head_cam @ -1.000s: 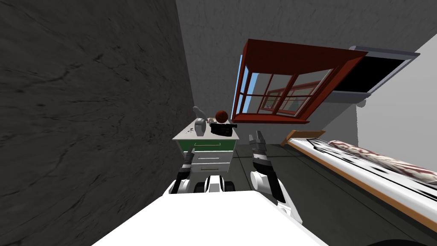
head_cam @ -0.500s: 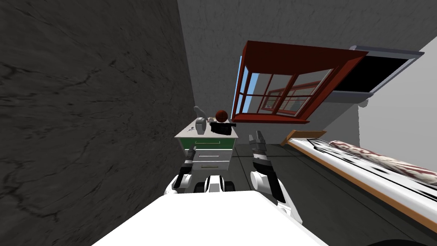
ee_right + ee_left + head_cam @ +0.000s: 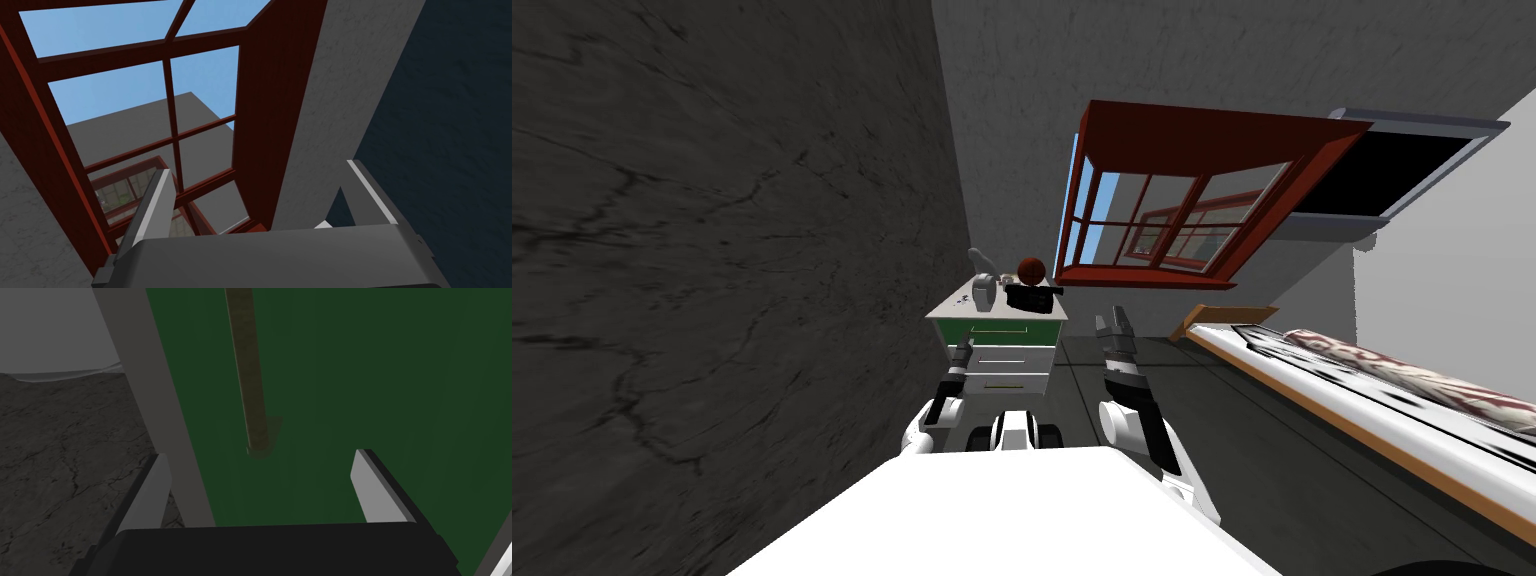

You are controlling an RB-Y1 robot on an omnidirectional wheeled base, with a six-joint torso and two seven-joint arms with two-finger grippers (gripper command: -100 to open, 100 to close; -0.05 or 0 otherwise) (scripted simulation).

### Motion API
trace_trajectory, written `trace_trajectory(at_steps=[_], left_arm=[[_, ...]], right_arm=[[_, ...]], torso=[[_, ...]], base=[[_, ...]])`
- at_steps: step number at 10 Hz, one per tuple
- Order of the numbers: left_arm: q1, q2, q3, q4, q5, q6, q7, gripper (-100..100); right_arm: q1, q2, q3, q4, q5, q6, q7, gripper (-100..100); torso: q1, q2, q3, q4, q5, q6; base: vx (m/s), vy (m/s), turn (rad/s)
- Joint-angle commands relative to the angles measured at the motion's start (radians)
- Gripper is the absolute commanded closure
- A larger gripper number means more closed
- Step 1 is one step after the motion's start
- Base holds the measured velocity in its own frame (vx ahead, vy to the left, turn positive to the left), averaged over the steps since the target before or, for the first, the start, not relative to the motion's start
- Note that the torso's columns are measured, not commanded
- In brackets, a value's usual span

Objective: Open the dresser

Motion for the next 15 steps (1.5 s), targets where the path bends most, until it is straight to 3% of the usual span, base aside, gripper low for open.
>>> trace_trajectory(at_steps=[1,6,9,10,12,13,14,15], left_arm=[[-0.025,-0.002,0.003,-0.01,0.005,0.06,0.002,-100],[-0.067,-0.034,0.007,-0.024,0.014,0.157,0.005,-100],[-0.085,-0.081,0.009,-0.028,0.017,0.201,0.006,-100],[-0.076,-0.069,0.007,-0.027,0.017,0.185,0.01,-100],[-0.106,-0.069,0.016,-0.042,0.02,0.232,0.008,-100],[-0.095,-0.068,0.013,-0.047,0.019,0.224,0.008,-100],[-0.081,-0.07,0.009,-0.031,0.017,0.197,0.009,100],[-0.09,-0.072,0.011,-0.039,0.018,0.215,0.007,100]], right_arm=[[0.0,0.0,0.0,0.0,0.0,0.0,0.0,0],[0.0,0.0,0.0,0.0,0.0,0.0,0.0,0],[0.0,0.0,0.0,0.0,0.0,0.0,0.0,0],[0.0,0.0,0.0,0.0,0.0,0.0,0.0,0],[0.0,0.0,0.0,0.0,0.0,0.0,0.0,0],[0.0,0.0,0.0,0.0,0.0,0.0,0.0,0],[0.0,0.0,0.0,0.0,0.0,0.0,0.0,0],[0.0,0.0,0.0,0.0,0.0,0.0,0.0,0]], torso=[[0.0,0.0,0.0,0.0,0.0,0.0],[0.0,0.0,0.0,0.0,0.0,0.0],[0.0,0.0,0.0,0.0,0.0,0.0],[0.0,0.0,0.0,0.0,0.0,0.0],[0.0,-0.003,-0.002,-0.001,0.0,0.0],[0.0,-0.004,-0.002,-0.001,0.0,0.0],[0.001,0.0,0.0,0.0,0.0,0.0],[0.001,0.004,0.002,0.001,0.0,0.0]], base=[[-0.051,-0.016,0.029],[-0.047,-0.013,0.018],[-0.038,-0.01,0.013],[-0.015,-0.008,0.0],[0.053,-0.01,0.016],[0.036,-0.004,0.002],[-0.03,0.01,-0.019],[-0.024,0.006,0.003]])
